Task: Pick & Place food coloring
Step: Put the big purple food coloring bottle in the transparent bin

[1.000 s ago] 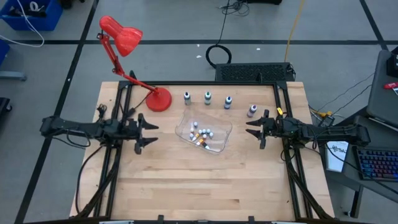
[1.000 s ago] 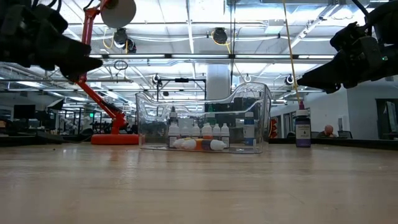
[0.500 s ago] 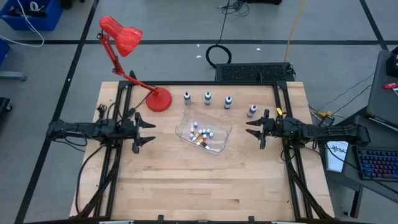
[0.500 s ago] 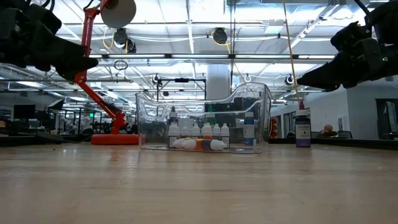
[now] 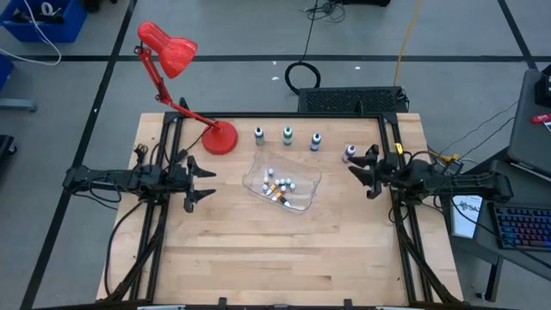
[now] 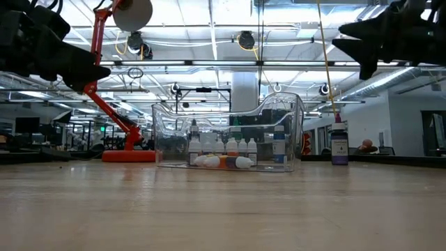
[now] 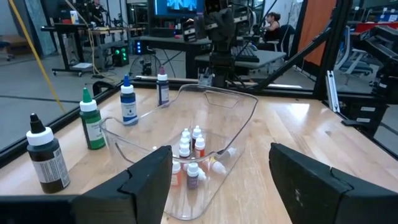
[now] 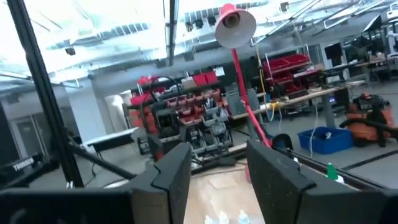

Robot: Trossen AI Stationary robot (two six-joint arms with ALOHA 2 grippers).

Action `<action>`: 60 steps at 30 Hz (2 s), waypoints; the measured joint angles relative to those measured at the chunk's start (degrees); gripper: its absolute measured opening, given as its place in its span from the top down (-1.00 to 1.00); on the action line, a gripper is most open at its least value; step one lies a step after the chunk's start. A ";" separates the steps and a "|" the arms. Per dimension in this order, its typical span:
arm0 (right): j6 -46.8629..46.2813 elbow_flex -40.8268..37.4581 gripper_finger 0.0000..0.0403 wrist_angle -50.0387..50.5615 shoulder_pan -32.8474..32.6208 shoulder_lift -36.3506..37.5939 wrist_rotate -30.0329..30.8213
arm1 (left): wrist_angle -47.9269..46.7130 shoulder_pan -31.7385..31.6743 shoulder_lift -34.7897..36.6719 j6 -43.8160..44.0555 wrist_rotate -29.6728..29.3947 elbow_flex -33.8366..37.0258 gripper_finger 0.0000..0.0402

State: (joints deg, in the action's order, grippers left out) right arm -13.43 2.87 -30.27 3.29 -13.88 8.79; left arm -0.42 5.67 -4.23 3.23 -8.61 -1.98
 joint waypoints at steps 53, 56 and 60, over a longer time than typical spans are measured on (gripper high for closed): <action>-0.88 52.39 -0.31 81.97 31.53 -64.12 -1.46 | 0.59 0.00 0.00 -0.01 -0.45 0.02 -0.31; -0.63 52.35 -0.30 81.01 31.52 -64.12 -1.50 | 0.60 0.00 0.00 -0.01 -0.45 0.02 -0.33; -0.22 52.35 -0.30 80.92 31.52 -64.12 -1.44 | 0.60 0.00 0.00 -0.01 -0.45 0.02 -0.33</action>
State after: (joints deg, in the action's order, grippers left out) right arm -13.65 55.22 50.65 34.81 -78.00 7.36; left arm 0.19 5.67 -4.23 3.22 -9.06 -1.96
